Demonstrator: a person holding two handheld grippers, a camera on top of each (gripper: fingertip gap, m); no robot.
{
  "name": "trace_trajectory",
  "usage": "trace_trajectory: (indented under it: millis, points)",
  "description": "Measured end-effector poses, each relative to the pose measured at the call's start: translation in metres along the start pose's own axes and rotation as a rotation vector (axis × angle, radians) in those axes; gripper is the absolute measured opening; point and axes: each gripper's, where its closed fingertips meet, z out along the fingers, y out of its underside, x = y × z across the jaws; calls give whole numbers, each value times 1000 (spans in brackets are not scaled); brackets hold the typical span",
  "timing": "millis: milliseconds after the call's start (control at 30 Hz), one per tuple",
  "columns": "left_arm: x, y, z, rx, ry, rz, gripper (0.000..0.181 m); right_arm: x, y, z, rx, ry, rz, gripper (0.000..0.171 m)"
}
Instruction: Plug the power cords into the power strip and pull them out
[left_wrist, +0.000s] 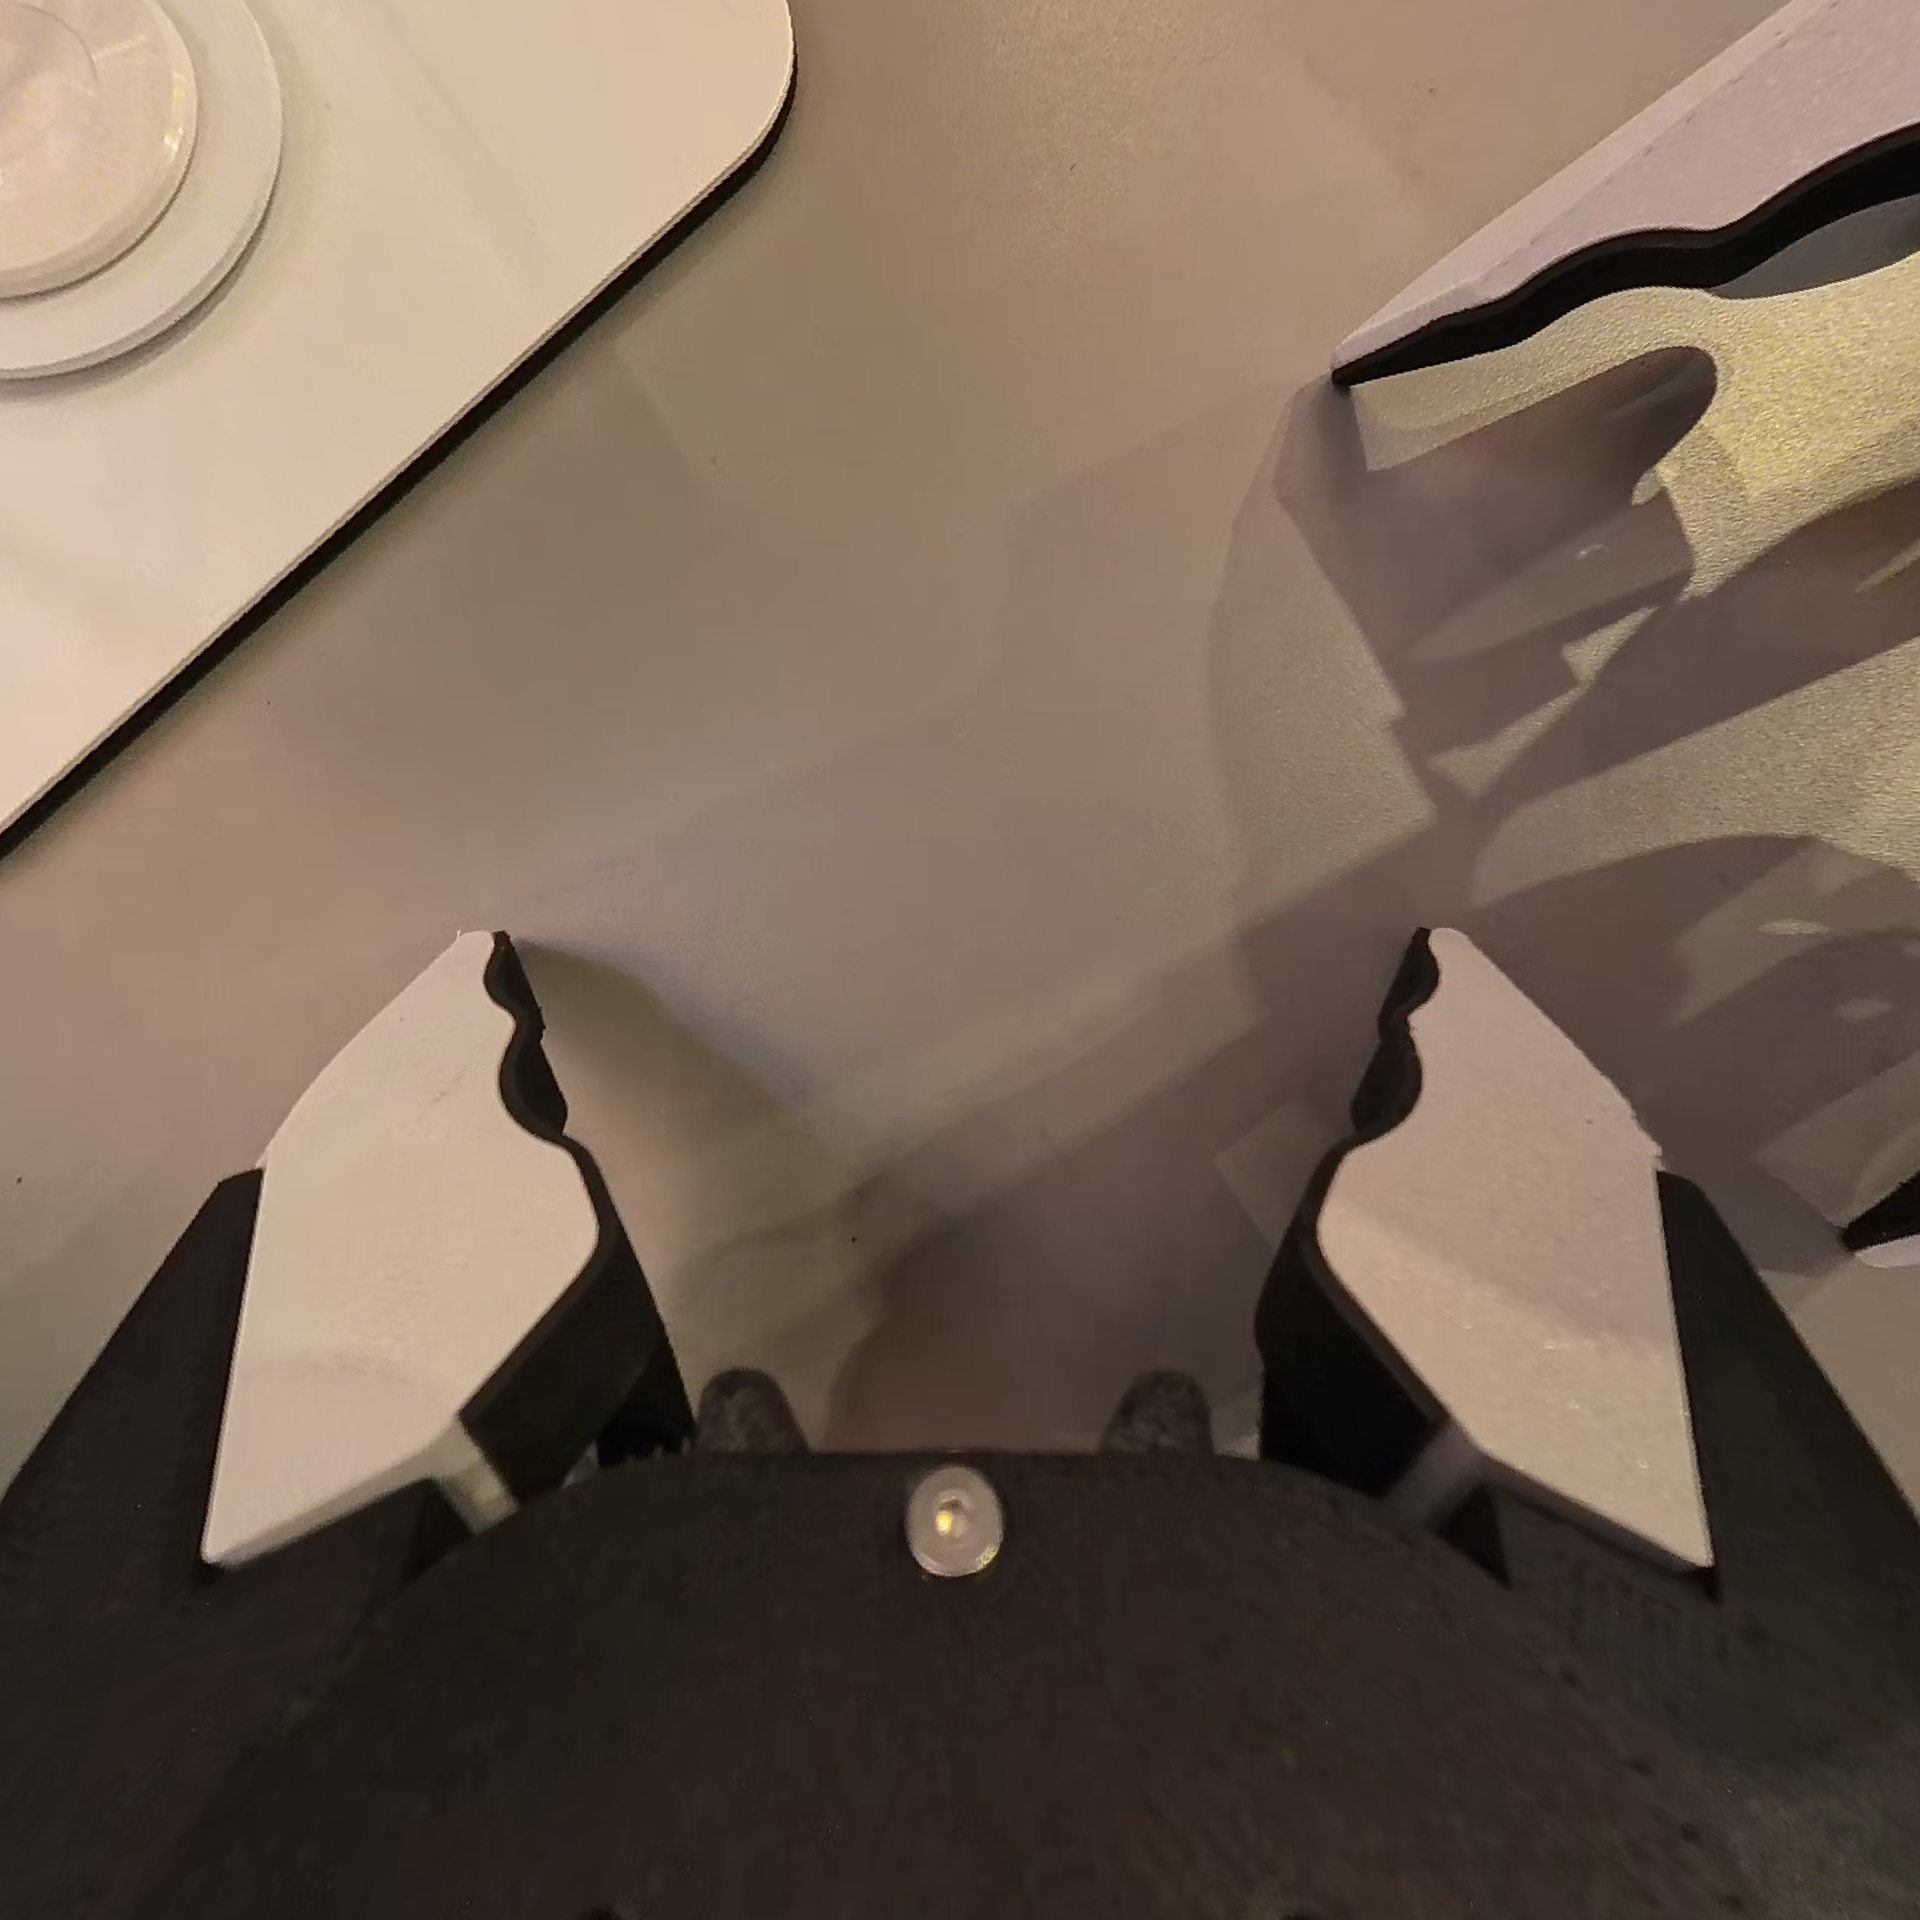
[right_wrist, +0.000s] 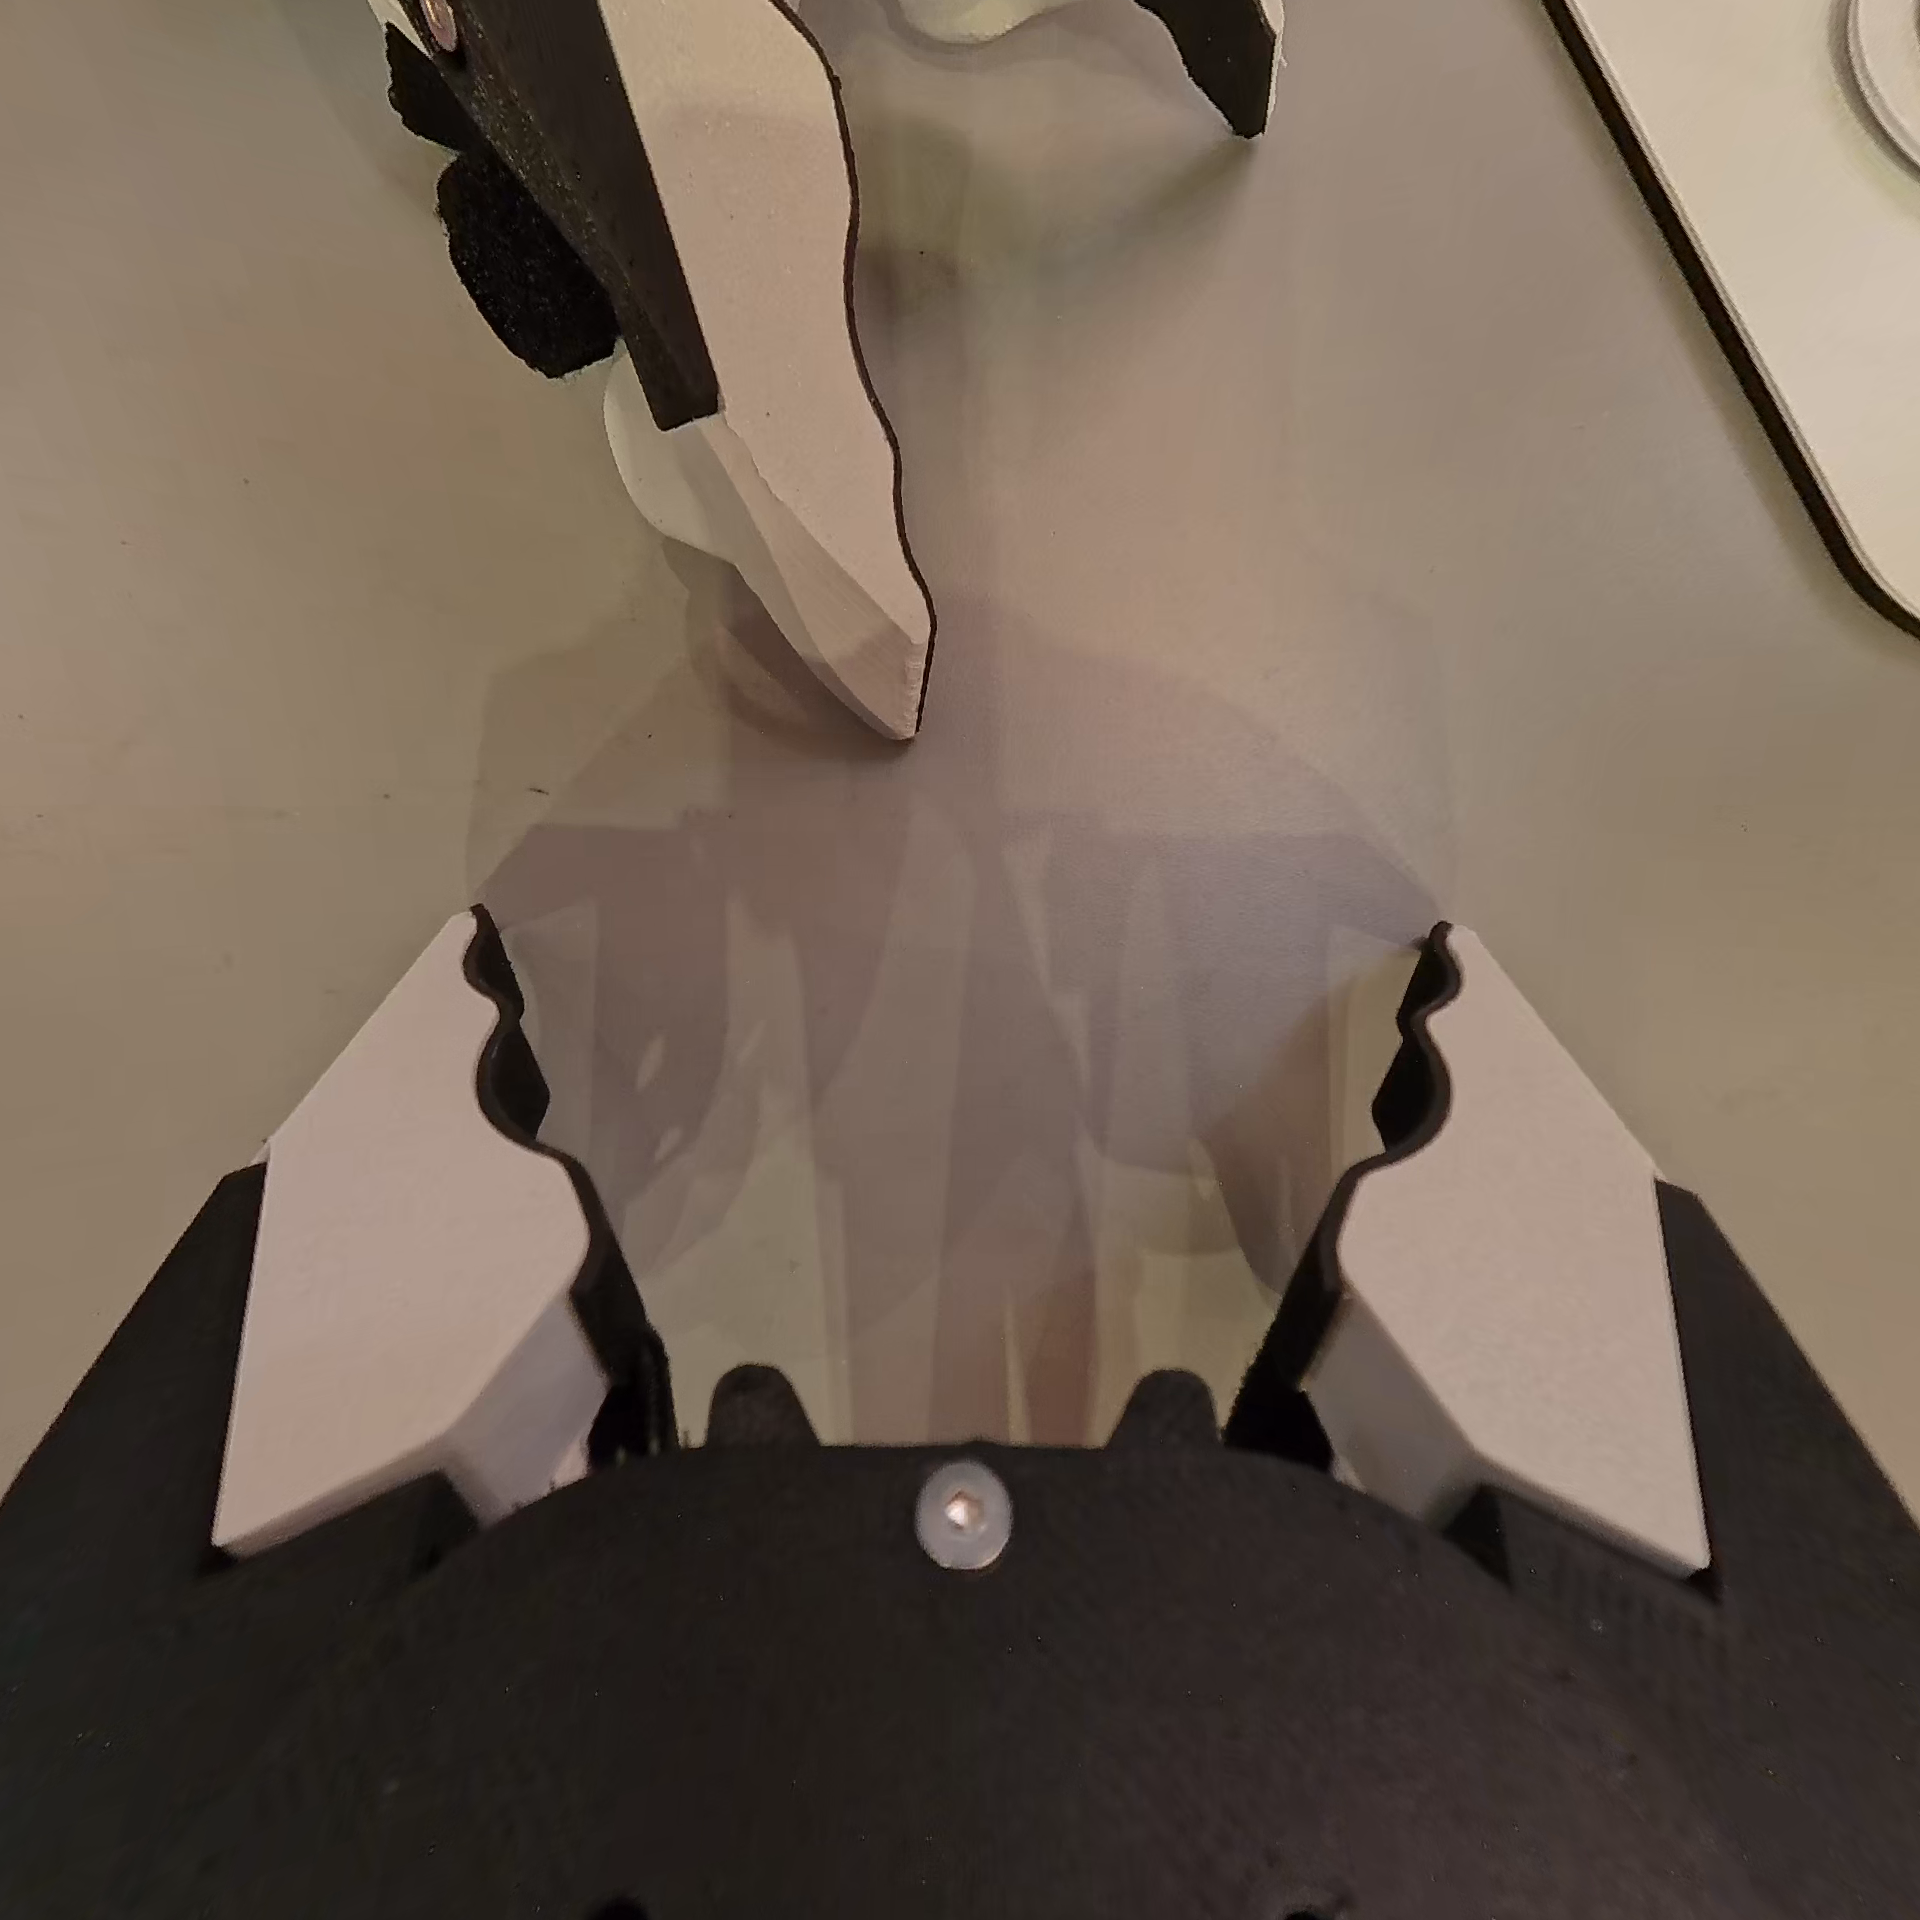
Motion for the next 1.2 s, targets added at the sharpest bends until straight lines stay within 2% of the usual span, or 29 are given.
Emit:
trace_trajectory:
  millis: [467,1200]
  points:
    - [-6,-12,-1,3,0,-1,145,0,11,12,0,0,0,159]
    - [-9,-12,1,7,1,-3,145,0,29,32,0,0,0,159]
